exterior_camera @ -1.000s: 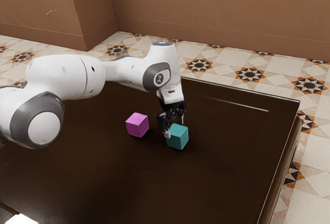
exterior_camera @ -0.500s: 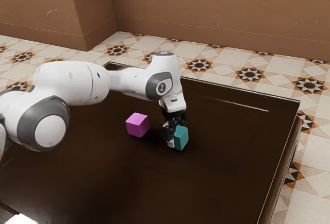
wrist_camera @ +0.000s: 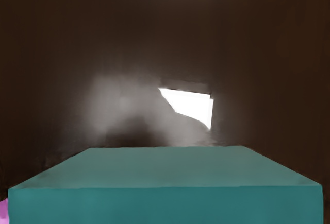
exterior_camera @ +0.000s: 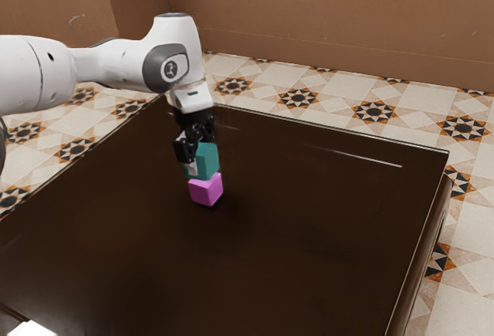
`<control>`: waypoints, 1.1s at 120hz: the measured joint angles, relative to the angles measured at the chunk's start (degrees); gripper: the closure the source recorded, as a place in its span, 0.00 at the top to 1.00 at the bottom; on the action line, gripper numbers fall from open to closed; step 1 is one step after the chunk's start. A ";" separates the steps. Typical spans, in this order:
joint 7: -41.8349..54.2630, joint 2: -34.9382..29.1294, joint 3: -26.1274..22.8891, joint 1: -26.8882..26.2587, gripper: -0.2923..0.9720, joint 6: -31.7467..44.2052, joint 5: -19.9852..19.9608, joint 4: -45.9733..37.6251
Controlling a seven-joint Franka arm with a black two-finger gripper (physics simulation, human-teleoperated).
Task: Pick up the blue block with one arm, and put the blue block on the pink block with one arm
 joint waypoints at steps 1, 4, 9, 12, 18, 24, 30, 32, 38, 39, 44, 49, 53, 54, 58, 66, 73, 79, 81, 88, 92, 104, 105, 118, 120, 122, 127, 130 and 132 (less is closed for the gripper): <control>0.07 0.04 0.00 0.12 0.53 -0.12 0.16 0.01; 0.29 0.18 0.02 0.47 0.52 -0.44 0.61 0.10; 0.74 0.81 0.05 1.31 0.52 -0.91 1.21 0.56; 1.03 1.67 0.07 1.61 0.52 -1.14 1.48 1.35; 1.60 3.52 0.08 1.69 0.53 -1.53 1.89 3.41; 2.23 4.67 0.04 1.60 0.52 -1.83 3.01 4.49; 3.06 5.25 0.03 1.58 0.53 -2.07 4.00 5.09; 3.35 5.47 0.05 1.61 0.53 -2.13 4.26 5.38; 4.18 6.70 0.07 1.58 0.53 -2.30 4.84 7.12; 4.32 6.93 0.07 1.56 0.53 -2.32 4.92 7.51; 4.96 8.11 0.07 1.55 0.53 -2.43 5.22 9.16; 5.56 9.17 0.08 1.58 0.52 -2.51 5.42 10.46; 6.01 10.47 0.08 1.58 0.52 -2.56 5.54 11.89; 6.12 10.75 0.08 1.58 0.52 -2.57 5.56 12.24; 6.54 12.01 0.04 1.56 0.52 -2.61 5.63 13.53; 7.33 13.77 0.01 1.61 0.52 -2.68 5.71 14.66; 7.99 14.86 0.01 1.72 0.52 -2.70 5.73 14.97; 8.53 15.49 0.20 1.75 0.52 -2.71 5.74 15.06; 8.70 15.64 0.24 1.76 0.52 -2.72 5.74 15.08; 9.27 15.93 0.28 1.75 0.51 -2.72 5.74 15.37; 9.59 15.95 0.22 1.61 0.51 -2.71 5.68 16.18; 10.47 16.08 0.16 1.57 0.52 -2.70 5.47 17.83; 10.54 16.14 0.18 1.60 0.52 -2.71 5.46 18.00; 11.33 17.72 0.25 1.79 0.52 -2.72 5.41 19.79; 11.44 17.88 0.25 1.81 0.52 -2.71 5.41 19.88; 11.55 18.04 0.25 1.82 0.51 -2.70 5.40 19.96; 11.81 18.37 0.25 1.89 0.51 -2.67 5.39 20.10; 11.95 18.47 0.26 2.03 0.51 -2.65 5.38 20.13; 12.05 18.56 0.26 2.13 0.51 -2.63 5.38 20.15</control>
